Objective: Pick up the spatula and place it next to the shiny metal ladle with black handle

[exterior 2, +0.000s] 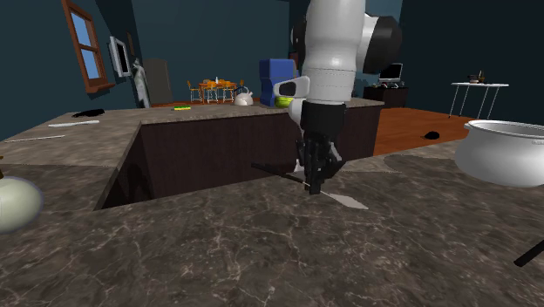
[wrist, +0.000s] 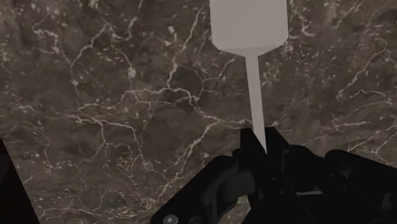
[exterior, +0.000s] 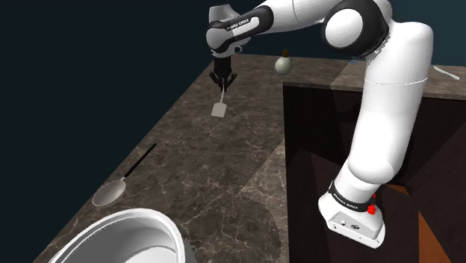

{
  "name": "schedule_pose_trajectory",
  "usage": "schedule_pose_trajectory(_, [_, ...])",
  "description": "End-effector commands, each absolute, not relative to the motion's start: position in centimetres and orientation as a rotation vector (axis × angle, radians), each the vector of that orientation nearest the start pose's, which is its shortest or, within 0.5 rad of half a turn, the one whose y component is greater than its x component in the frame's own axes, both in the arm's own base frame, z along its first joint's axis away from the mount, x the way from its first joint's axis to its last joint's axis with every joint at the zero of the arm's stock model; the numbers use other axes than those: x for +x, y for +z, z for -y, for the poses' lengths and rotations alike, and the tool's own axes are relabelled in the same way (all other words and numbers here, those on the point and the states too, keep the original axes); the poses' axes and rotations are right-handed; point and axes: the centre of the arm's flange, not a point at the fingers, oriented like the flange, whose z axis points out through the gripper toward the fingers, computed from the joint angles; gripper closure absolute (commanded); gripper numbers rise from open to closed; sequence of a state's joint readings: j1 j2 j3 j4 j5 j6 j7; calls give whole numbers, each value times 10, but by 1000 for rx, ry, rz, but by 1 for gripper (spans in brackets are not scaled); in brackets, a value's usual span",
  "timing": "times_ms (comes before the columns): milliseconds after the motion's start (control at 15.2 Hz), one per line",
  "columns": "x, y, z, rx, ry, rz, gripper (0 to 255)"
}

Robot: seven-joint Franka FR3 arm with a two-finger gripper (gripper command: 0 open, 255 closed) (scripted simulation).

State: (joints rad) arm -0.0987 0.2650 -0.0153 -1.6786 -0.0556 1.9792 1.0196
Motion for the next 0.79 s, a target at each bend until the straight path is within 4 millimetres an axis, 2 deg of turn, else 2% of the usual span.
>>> schedule_pose_trajectory(0, [625, 449, 51, -2696, -90, -1677, 255])
schedule_pose_trajectory(726, [567, 449, -82, -2696, -90, -1677, 255])
